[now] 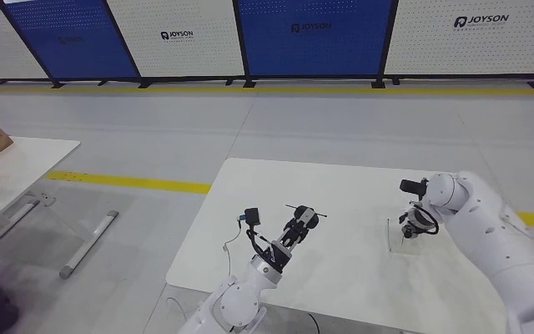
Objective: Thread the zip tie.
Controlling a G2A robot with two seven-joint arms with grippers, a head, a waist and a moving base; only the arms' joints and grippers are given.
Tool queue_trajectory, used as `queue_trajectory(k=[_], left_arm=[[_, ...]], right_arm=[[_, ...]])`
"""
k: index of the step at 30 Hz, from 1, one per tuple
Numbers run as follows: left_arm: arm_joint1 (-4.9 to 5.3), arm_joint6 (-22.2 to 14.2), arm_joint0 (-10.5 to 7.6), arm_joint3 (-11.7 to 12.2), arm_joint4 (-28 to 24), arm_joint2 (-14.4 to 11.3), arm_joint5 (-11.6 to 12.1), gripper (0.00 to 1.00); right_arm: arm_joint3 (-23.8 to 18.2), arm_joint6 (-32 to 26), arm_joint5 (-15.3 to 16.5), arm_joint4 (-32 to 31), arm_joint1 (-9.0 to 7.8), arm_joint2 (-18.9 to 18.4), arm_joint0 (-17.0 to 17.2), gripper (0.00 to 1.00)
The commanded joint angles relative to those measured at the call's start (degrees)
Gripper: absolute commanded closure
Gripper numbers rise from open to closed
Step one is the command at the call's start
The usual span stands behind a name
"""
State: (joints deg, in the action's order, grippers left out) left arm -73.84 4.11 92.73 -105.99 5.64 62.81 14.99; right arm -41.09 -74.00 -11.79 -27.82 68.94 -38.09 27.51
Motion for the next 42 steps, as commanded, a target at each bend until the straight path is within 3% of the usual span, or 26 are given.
queue_trajectory(k=[1, 4, 8, 12, 15, 19, 42], left_arm=[[0.00, 0.0, 0.00, 0.0, 0.0, 0.0, 0.0, 1.00], [0.00, 0.0, 0.00, 0.0, 0.0, 0.0, 0.0, 1.00], [0.00, 0.0, 0.00, 0.0, 0.0, 0.0, 0.0, 1.00], [0.00, 0.0, 0.00, 0.0, 0.0, 0.0, 0.0, 1.00], [0.00, 0.0, 0.00, 0.0, 0.0, 0.0, 0.0, 1.00], [0.00, 0.0, 0.00, 0.0, 0.0, 0.0, 0.0, 1.00], [0.00, 0.0, 0.00, 0.0, 0.0, 0.0, 0.0, 1.00]], right_arm=[[-3.9, 0.3, 0.7, 0.1, -1.76, -2.7, 1.8, 1.00], [-11.8, 0.6, 1.1, -0.1, -4.89, -7.9, 5.9, 1.00], [-25.5, 1.5, -0.3, -1.1, -9.07, -16.6, 13.9, 1.00], [-41.1, 5.6, 0.8, 1.8, -12.86, -29.5, 25.8, 1.00], [-50.4, 9.9, 3.6, 5.1, -14.46, -37.9, 34.6, 1.00], [-57.9, 14.9, 6.7, 9.3, -15.39, -45.5, 43.6, 1.00], [-58.4, 15.0, 6.5, 9.8, -15.45, -46.1, 44.5, 1.00]])
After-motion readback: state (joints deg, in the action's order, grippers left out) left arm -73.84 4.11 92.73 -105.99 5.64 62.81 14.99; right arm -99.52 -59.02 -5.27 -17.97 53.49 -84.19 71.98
